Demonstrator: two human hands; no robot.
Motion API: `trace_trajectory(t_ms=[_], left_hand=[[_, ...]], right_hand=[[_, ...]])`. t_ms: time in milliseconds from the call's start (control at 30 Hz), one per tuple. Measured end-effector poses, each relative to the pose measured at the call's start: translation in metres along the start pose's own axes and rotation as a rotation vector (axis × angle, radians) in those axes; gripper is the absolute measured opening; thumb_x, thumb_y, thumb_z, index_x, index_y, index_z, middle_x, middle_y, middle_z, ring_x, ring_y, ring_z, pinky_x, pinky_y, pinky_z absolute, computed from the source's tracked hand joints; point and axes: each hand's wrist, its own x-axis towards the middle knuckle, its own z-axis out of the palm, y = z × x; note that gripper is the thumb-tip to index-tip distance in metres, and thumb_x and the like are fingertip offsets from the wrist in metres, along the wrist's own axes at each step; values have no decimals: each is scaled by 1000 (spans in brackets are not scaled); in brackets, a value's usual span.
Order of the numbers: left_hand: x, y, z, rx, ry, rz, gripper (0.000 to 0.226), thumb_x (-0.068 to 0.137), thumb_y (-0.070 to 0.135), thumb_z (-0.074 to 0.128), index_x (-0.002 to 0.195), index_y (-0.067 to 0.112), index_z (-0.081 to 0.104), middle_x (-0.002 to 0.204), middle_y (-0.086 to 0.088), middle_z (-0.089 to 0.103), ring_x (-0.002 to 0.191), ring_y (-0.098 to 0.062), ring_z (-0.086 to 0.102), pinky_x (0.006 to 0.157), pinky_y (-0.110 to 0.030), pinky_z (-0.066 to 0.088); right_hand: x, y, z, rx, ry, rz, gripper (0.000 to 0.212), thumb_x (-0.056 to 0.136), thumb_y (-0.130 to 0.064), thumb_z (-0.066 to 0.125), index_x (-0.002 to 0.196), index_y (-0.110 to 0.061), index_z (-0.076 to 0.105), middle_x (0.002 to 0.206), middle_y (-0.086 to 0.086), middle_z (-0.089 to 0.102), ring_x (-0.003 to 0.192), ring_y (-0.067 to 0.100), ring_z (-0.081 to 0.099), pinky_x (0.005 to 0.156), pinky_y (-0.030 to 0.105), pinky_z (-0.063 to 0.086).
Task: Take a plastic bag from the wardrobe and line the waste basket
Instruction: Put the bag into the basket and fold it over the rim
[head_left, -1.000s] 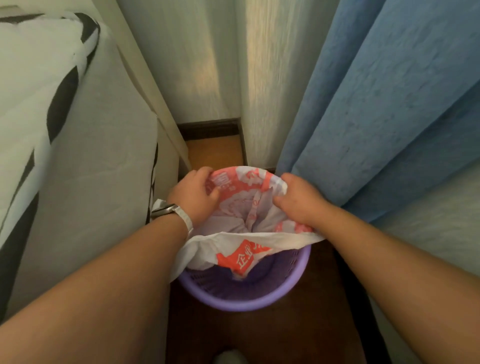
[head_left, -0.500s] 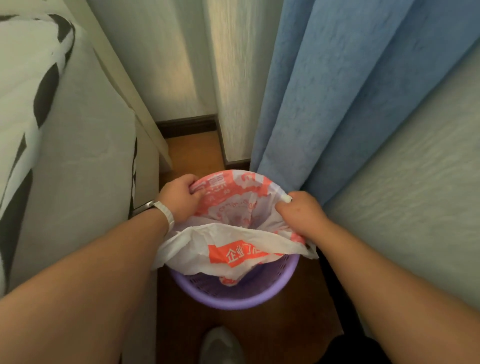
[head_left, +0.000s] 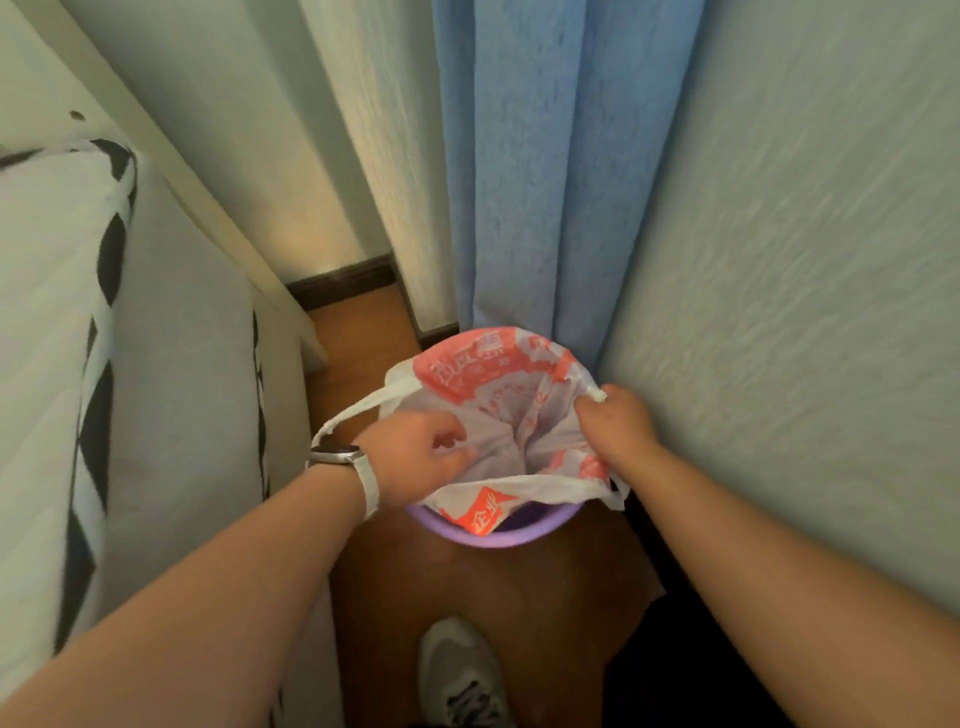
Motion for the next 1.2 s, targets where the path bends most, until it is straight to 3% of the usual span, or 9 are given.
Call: trace_trajectory(t_ms=[300,433,567,633,733,833,1033,1133,1200], left_hand=[[-30,-25,13,149,103,-125,71,85,64,56,143,28,39,152,6,36,138,-18,36,113,-39,35],[-29,-30,19,87,115,-107,82,82,67,58,149,30,29,160,5,22,145,-20,25,117,-41,30],[-34,-36,21,302,66,-28,81,83,76,41,150,33,23,163,5,9,150,-20,9,120,-45,17],[-35,-31,19,368,44,48,81,82,77,30,149,33,24,163,5,11,150,-20,7,122,-45,12],[-35,-14,22,432,-46,172,78,83,77,26,147,33,29,158,5,26,146,-19,21,120,-42,15],[-37,-8,31,484,-171,224,71,87,75,37,145,34,31,153,8,34,141,-18,29,118,-39,18],[-36,-24,35,577,-92,229,77,81,79,20,135,31,47,140,5,49,133,-19,40,114,-36,25],[-33,-39,38,575,2,221,51,92,58,46,133,28,50,148,-1,41,139,-23,33,117,-39,23],[-32,-48,39,496,117,144,51,90,44,59,135,23,48,156,-8,28,143,-30,27,116,-43,26]], right_hand=[[-27,18,-1,131,58,-102,19,86,-21,62,103,-14,60,95,6,65,89,30,64,78,45,54],[-33,29,-12,-111,151,-345,42,76,-9,64,118,-12,60,115,14,58,105,35,56,94,46,48],[-48,16,-12,-364,194,-715,47,70,-9,70,117,-7,64,122,17,58,109,38,55,98,44,45],[-57,14,-7,-390,39,-832,37,77,-15,69,113,-10,65,120,11,60,110,32,56,98,42,46],[-65,21,-4,-464,-300,-780,37,89,-38,61,121,-21,61,123,-1,56,115,20,50,101,39,42],[-67,30,-7,-534,-360,-786,47,87,-53,59,124,-25,61,128,-3,54,119,19,46,106,39,37],[-76,38,-17,-532,-229,-935,17,89,-34,66,88,-19,73,99,-3,61,96,20,53,86,39,46],[-79,39,-14,-530,-210,-962,14,87,-27,68,77,-16,69,85,-3,59,83,20,53,71,35,46],[-81,40,-13,-544,-239,-944,15,88,-26,66,76,-17,67,82,-6,58,80,17,53,66,32,43]])
